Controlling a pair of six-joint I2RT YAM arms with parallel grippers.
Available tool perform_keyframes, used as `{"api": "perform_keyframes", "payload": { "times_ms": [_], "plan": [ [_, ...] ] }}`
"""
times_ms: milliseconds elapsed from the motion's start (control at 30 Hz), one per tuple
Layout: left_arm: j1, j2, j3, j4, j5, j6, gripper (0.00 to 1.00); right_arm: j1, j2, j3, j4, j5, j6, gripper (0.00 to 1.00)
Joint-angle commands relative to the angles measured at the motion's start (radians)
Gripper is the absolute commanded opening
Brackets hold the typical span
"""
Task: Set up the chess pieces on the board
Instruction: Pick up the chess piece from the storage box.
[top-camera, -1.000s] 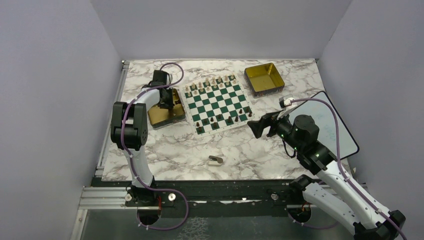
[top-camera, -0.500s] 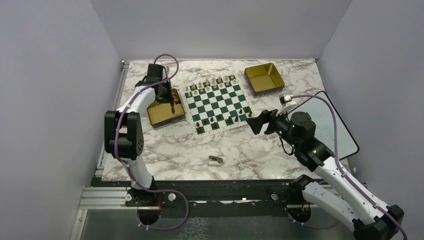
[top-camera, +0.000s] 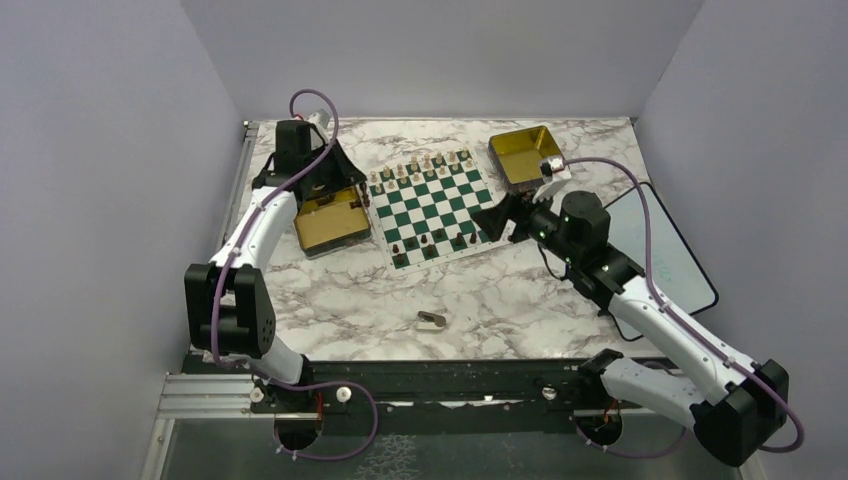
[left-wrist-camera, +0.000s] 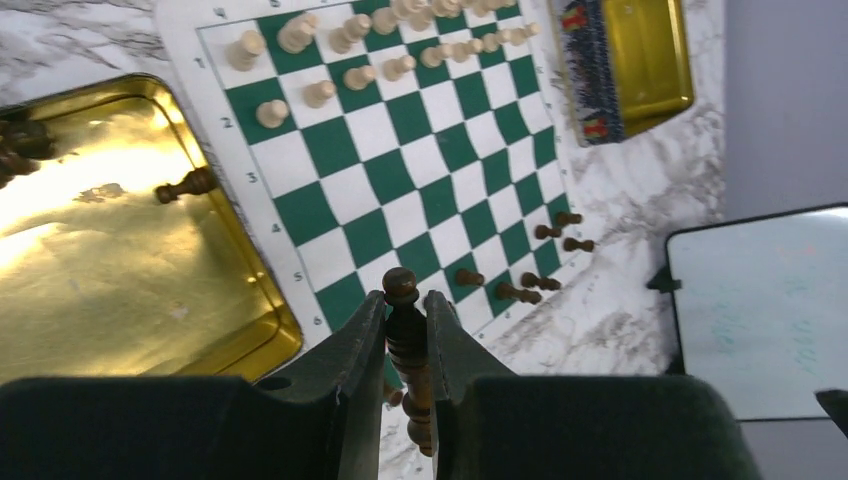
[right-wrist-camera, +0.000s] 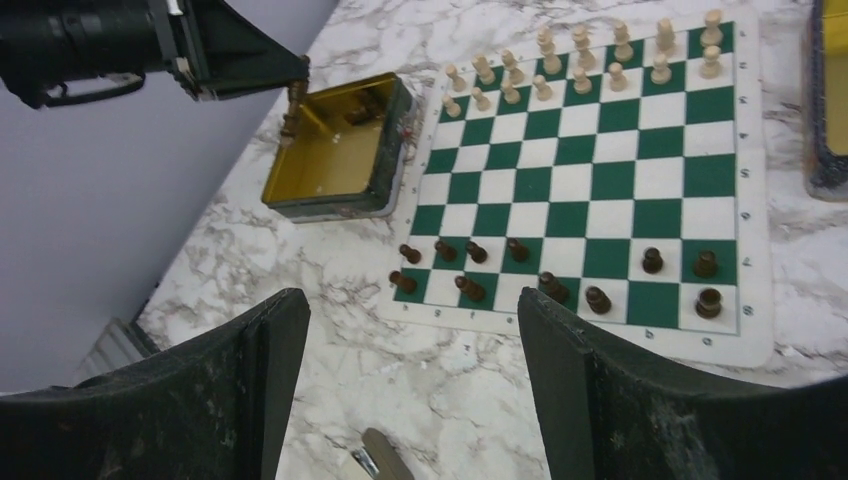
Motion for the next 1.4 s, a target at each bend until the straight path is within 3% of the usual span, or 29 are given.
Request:
{"api": "perform_keyframes", "payload": {
  "times_ms": [0,133,233,400,533,600,733,900,1033,1367],
  "plan": [
    [0.001,-0.083,-0.084,0.184,0.173,-0.118,0.15,0.005,0.087,0.086,0.097,-0.133,0.108,0.80],
    [-0.002,-0.143,-0.168,0.306,0.236,-0.214,0.15,0.006,0.171,0.081,0.196,-0.217,0.180,0.78],
    [-0.007,-0.190,-0.243,0.387,0.250,-0.331,0.13,0.036,0.208,0.066,0.289,-0.166,0.152,0.75],
    [-0.015,-0.259,-0.317,0.452,0.229,-0.494,0.13,0.130,0.277,0.078,0.444,-0.037,-0.213,0.76],
    [-0.016,-0.290,-0.339,0.484,0.235,-0.554,0.13,0.152,0.317,0.071,0.552,-0.066,-0.553,0.82],
    [-0.016,-0.293,-0.348,0.497,0.254,-0.582,0.13,0.154,0.327,0.046,0.627,-0.117,-0.683,0.81],
    [-0.027,-0.277,-0.357,0.524,0.307,-0.644,0.13,0.156,0.331,-0.013,0.734,-0.344,-0.987,0.69],
    [-0.048,-0.271,-0.360,0.521,0.314,-0.647,0.13,0.155,0.362,0.017,0.678,-0.493,-1.167,0.50],
    [-0.071,-0.257,-0.363,0.524,0.325,-0.651,0.13,0.165,0.392,0.020,0.656,-0.546,-1.272,0.52],
    [-0.099,-0.249,-0.405,0.542,0.365,-0.698,0.13,0.217,0.421,0.067,0.555,-0.470,-1.465,0.50]
  ]
}}
